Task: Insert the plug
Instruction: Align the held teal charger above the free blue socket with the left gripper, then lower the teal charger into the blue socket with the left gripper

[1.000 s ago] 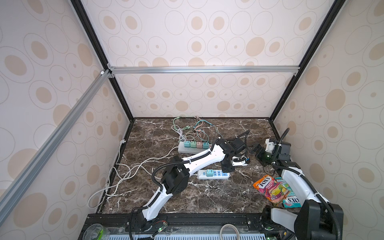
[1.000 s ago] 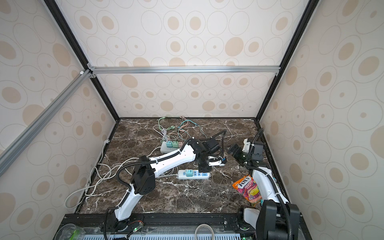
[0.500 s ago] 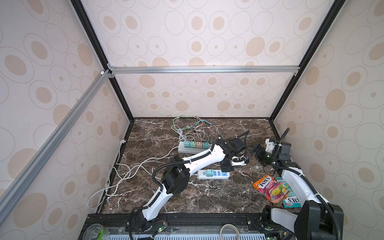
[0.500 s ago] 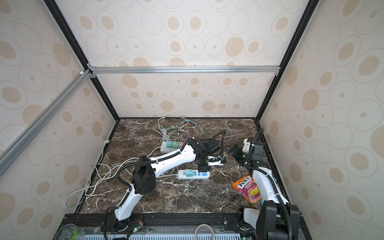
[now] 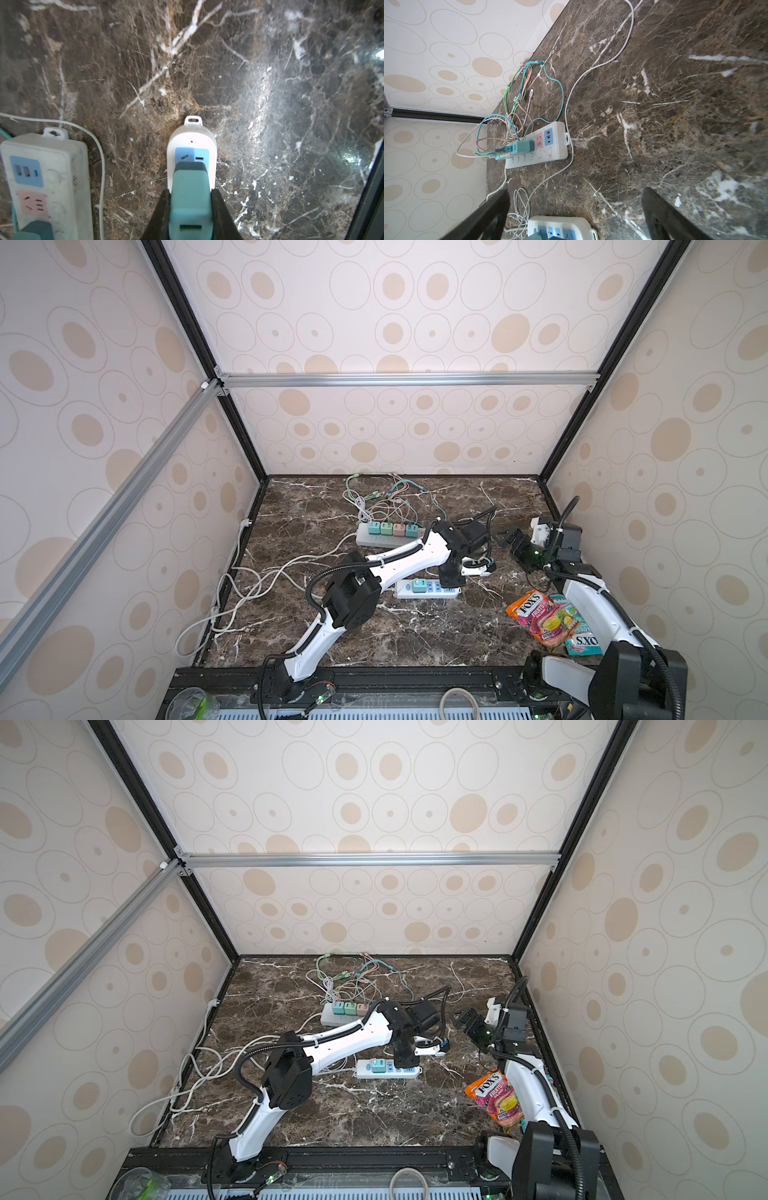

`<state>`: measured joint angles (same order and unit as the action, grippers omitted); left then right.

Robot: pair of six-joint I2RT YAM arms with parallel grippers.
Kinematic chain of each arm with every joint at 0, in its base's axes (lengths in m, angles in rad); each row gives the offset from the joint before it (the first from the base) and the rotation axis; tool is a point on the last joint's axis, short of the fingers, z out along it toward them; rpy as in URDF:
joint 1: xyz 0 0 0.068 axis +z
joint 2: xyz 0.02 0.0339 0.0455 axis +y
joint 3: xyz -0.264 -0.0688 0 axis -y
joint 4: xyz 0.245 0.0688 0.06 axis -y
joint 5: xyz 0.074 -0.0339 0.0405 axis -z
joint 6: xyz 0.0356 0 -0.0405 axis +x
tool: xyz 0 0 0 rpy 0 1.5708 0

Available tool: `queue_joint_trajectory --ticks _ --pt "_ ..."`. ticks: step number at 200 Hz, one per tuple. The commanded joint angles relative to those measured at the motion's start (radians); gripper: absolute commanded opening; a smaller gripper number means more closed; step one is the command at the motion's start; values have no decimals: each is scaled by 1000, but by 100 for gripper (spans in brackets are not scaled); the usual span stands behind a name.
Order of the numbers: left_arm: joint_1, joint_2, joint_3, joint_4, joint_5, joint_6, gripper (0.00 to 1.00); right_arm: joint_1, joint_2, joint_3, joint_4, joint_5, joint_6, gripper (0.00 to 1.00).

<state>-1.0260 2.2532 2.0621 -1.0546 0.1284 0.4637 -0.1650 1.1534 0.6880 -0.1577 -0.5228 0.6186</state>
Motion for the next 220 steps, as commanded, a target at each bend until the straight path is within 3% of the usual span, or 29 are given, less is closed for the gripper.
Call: queue_joint_trajectory --ticks 1,85,168,220 --pt "-10 -12 -29 -30 25 13 0 -2 -20 2 -17 3 -8 100" --pt "-19 -7 -34 -25 69 26 0 -2 -17 2 -21 6 -6 100" --pt "-19 65 -19 -10 -37 64 0 -1 -12 10 -24 1 -8 100" --pt "-20 81 -24 3 -25 76 0 -1 -11 18 -42 7 -17 100"
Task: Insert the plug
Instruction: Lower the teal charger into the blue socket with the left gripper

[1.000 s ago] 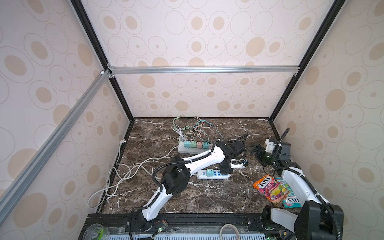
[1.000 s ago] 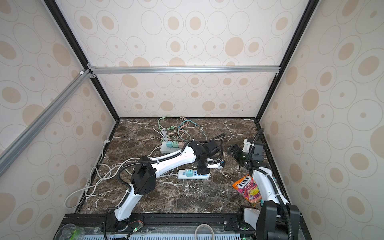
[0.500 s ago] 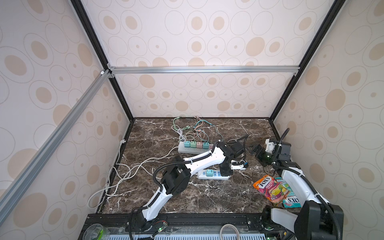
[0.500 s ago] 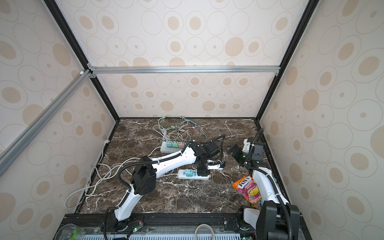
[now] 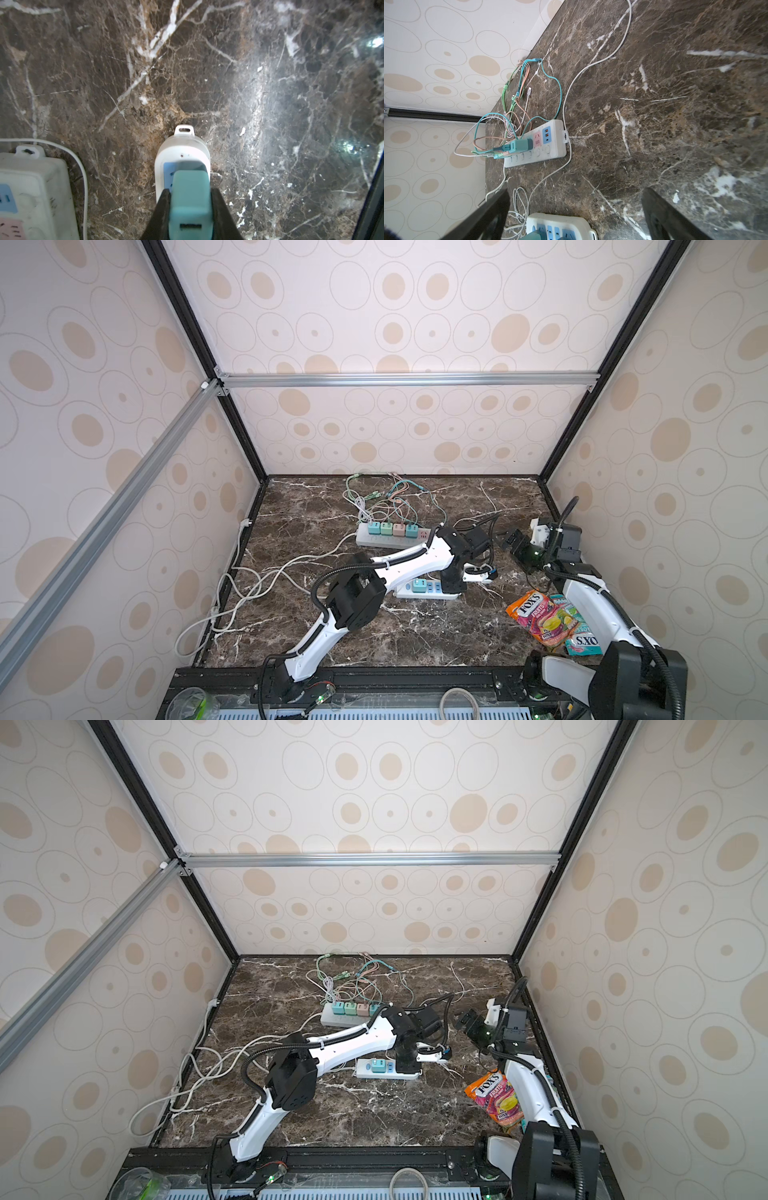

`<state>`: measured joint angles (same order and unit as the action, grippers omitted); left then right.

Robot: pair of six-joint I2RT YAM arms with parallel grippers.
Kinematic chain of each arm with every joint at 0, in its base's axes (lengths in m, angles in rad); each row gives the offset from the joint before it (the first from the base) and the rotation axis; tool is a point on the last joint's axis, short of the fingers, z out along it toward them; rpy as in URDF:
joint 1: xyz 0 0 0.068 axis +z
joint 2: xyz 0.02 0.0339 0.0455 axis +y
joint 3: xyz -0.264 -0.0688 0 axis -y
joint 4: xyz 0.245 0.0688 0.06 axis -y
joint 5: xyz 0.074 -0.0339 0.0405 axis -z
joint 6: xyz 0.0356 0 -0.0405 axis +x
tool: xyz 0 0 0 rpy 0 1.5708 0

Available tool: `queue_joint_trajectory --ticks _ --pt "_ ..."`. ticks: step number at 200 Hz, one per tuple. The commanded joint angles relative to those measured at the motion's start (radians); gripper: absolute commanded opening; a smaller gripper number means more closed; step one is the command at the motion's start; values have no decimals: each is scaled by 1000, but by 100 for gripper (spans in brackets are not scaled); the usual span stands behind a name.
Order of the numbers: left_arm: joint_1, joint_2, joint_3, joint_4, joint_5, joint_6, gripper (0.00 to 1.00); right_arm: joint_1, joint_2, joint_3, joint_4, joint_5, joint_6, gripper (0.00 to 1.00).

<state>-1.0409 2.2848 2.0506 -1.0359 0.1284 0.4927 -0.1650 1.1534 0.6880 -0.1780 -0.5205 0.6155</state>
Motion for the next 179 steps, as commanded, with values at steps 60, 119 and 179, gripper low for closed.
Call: queue_joint_trajectory --ticks 60,119,179 --pt "1 45 -146 65 2 48 0 -2 -11 24 -35 5 -21 100" --pt "13 28 -274 149 -10 23 0 -2 -6 16 -31 4 -21 100" --pt "83 -6 -248 149 -69 0 0 0 -22 25 -53 10 -23 100"
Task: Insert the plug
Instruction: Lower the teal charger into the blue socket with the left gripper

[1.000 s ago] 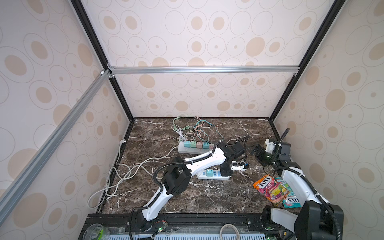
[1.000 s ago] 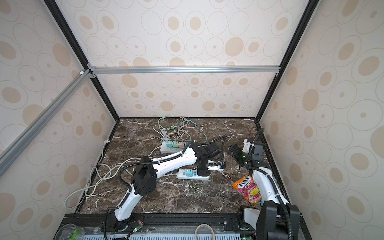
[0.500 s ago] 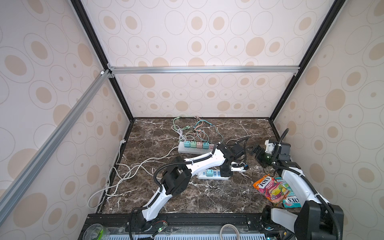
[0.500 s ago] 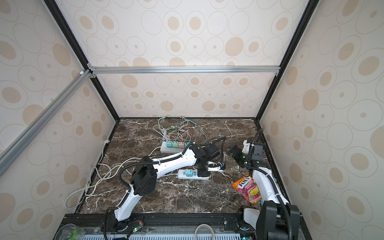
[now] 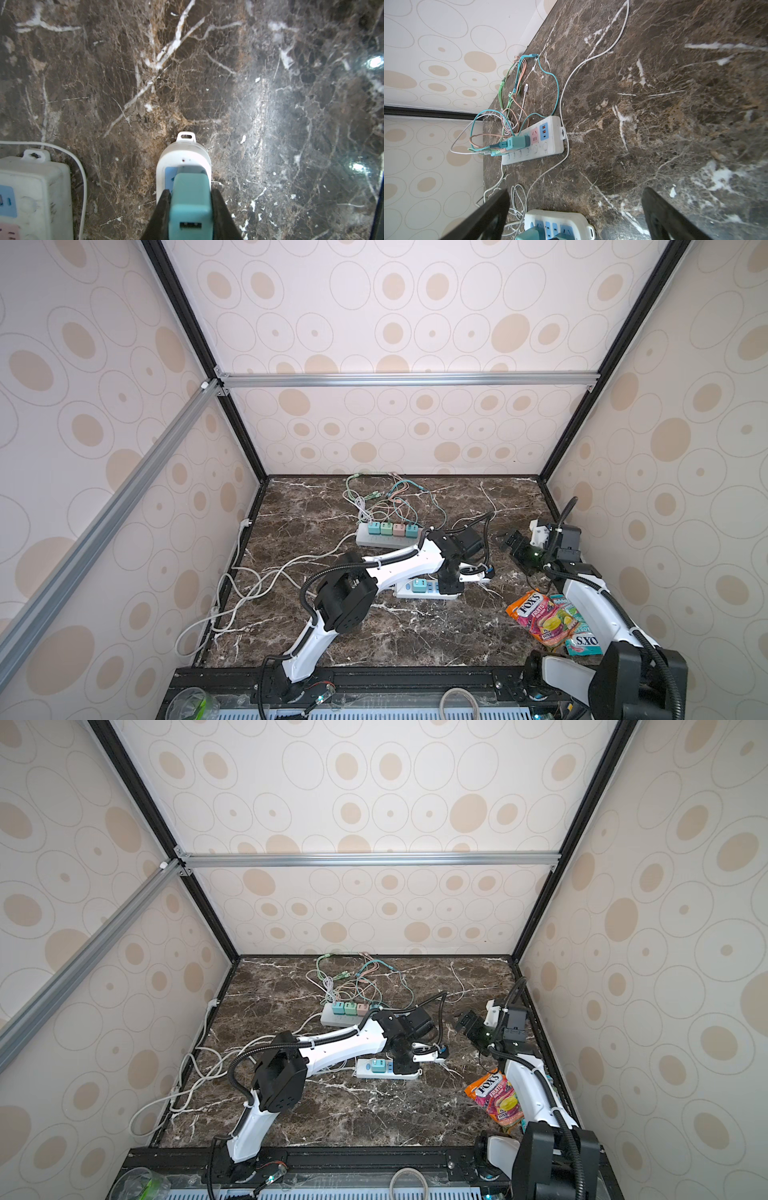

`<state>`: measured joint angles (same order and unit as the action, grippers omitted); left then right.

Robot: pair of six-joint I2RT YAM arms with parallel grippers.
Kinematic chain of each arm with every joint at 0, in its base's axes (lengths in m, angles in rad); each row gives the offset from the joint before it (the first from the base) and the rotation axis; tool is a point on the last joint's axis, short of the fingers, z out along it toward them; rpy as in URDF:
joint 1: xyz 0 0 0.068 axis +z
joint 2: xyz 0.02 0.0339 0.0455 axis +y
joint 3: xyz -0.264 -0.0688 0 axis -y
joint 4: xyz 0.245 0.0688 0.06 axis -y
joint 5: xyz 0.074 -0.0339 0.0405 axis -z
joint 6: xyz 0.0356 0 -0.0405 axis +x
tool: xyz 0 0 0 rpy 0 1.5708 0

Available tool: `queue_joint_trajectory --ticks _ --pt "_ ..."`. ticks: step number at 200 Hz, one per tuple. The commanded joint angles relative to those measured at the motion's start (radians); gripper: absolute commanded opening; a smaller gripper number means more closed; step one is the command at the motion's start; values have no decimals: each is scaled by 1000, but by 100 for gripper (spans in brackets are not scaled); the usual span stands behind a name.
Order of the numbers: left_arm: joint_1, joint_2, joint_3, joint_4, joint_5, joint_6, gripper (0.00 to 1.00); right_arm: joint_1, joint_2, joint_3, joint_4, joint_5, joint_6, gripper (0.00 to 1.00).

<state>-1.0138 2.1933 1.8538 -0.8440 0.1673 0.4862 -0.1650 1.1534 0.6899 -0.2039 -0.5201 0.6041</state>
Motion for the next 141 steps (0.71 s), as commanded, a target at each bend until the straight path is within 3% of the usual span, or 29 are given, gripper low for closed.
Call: queue_joint_trajectory --ticks 1,48,87,103,117,141 --pt "57 85 -51 -46 -109 6 0 1 -23 23 -28 10 -12 100" --pt "87 45 -82 -46 -145 7 0 2 -41 30 -40 21 -11 100" --pt "94 52 -1 -79 -117 8 0 9 -35 35 -35 23 -5 100" --pt "93 48 36 -81 -80 12 7 13 -34 39 -34 25 -4 100" --pt "93 45 62 -84 -59 19 19 14 -34 40 -37 29 -4 100" --pt "93 39 107 -99 -5 33 25 16 -35 39 -36 32 -3 100"
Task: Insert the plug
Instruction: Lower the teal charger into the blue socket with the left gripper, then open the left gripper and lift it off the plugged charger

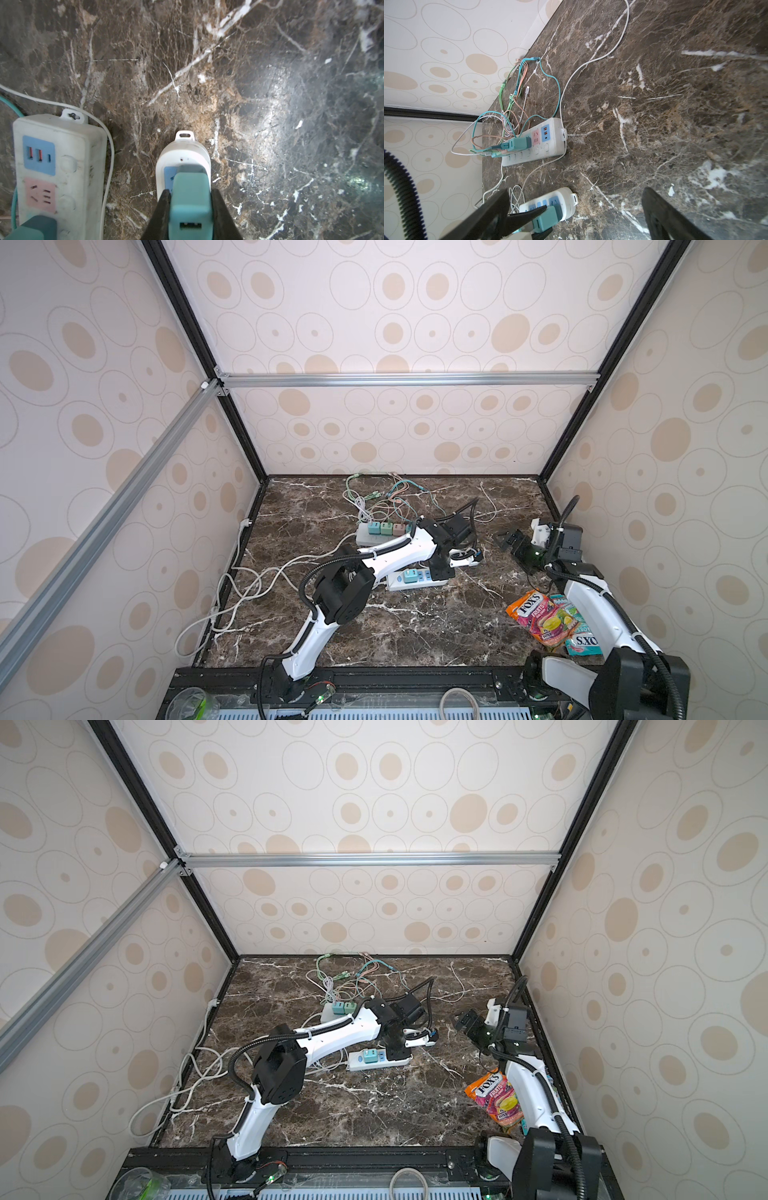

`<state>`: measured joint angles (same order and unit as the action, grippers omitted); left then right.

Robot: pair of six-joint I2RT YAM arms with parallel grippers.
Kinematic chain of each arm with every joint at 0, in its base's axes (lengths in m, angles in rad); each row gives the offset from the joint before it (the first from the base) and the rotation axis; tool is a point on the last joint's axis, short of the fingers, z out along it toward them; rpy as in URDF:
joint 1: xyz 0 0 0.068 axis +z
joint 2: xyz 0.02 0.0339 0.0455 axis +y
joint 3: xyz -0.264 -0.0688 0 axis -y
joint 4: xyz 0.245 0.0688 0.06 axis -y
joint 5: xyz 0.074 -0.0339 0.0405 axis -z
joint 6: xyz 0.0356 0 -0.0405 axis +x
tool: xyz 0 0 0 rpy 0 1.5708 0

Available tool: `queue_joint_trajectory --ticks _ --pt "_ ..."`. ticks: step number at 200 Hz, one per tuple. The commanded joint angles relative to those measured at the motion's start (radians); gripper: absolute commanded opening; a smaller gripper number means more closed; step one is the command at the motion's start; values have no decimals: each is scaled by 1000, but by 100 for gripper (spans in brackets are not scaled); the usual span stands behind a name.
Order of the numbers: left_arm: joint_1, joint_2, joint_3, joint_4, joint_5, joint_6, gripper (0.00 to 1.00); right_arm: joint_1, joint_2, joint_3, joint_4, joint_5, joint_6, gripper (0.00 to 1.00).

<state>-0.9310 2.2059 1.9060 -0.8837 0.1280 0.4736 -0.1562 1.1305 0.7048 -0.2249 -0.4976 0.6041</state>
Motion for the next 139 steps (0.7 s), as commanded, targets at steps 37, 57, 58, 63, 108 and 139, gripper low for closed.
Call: queue_joint_trajectory --ticks 37,57,58,63,108,139 --pt "11 -9 53 -65 132 56 35 9 -10 22 -16 13 -5 100" --pt "10 -20 23 -57 150 53 36 10 -8 21 -14 13 -6 100" --pt "10 -20 23 -57 152 52 37 10 -9 21 -14 13 -6 100" --pt "11 -20 17 -57 153 50 37 9 -9 21 -13 12 -6 100" --pt "4 -40 -23 -68 204 49 38 9 -8 18 -11 10 -5 100" --pt "4 -80 -43 -37 219 53 39 13 -2 15 -4 11 -2 100"
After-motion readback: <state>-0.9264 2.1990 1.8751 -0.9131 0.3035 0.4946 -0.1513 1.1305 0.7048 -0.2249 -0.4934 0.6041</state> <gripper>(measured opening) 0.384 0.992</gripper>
